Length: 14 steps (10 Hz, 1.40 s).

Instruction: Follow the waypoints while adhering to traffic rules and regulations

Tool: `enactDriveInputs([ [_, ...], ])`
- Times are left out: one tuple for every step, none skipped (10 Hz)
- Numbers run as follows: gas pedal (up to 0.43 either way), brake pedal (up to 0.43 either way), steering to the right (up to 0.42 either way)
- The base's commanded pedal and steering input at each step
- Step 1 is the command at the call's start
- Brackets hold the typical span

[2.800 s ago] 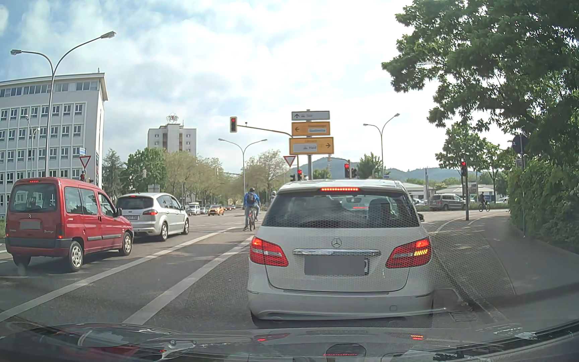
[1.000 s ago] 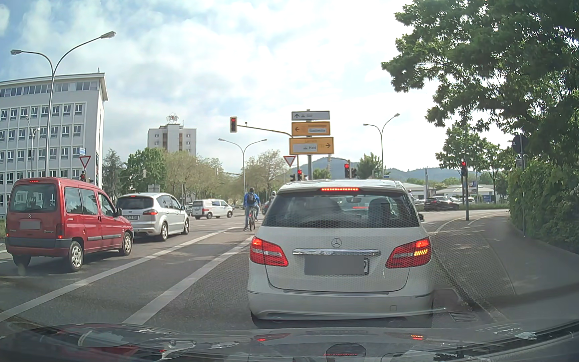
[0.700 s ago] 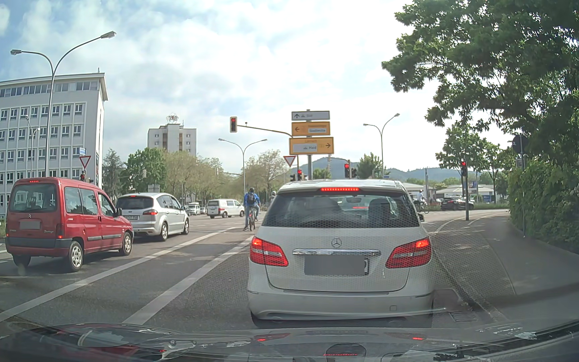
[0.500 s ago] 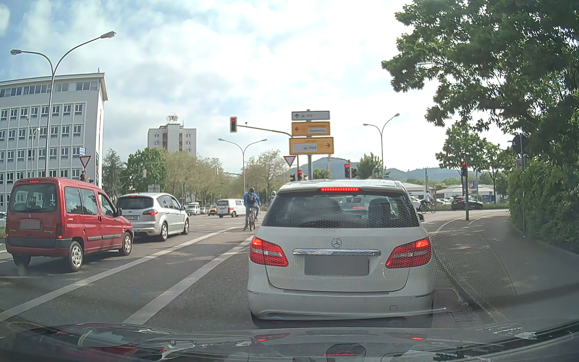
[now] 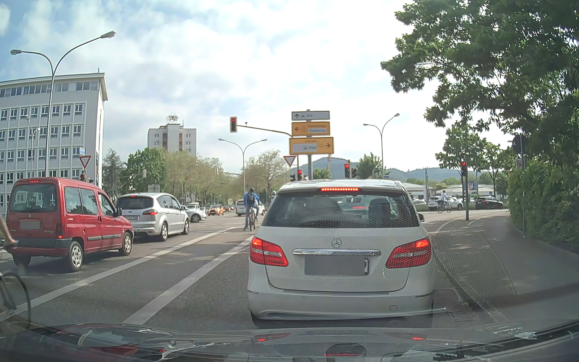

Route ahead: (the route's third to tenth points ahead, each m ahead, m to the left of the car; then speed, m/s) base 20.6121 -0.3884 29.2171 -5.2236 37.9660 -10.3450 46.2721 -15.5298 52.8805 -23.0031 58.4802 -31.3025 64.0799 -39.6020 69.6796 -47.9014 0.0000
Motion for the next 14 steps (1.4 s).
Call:
enactDriveInputs([
  [0.000,0.250,0.080],
  [0.000,0.250,0.080],
  [0.000,0.250,0.080],
  [0.000,0.250,0.080],
  [0.000,0.250,0.080],
  [0.000,0.250,0.080],
  [0.000,0.250,0.080],
  [0.000,0.250,0.080],
  [0.000,0.250,0.080],
  [0.000,0.250,0.080],
  [0.000,0.250,0.080],
  [0.000,0.250,0.080],
  [0.000,0.250,0.080],
  [0.000,0.250,0.080],
])
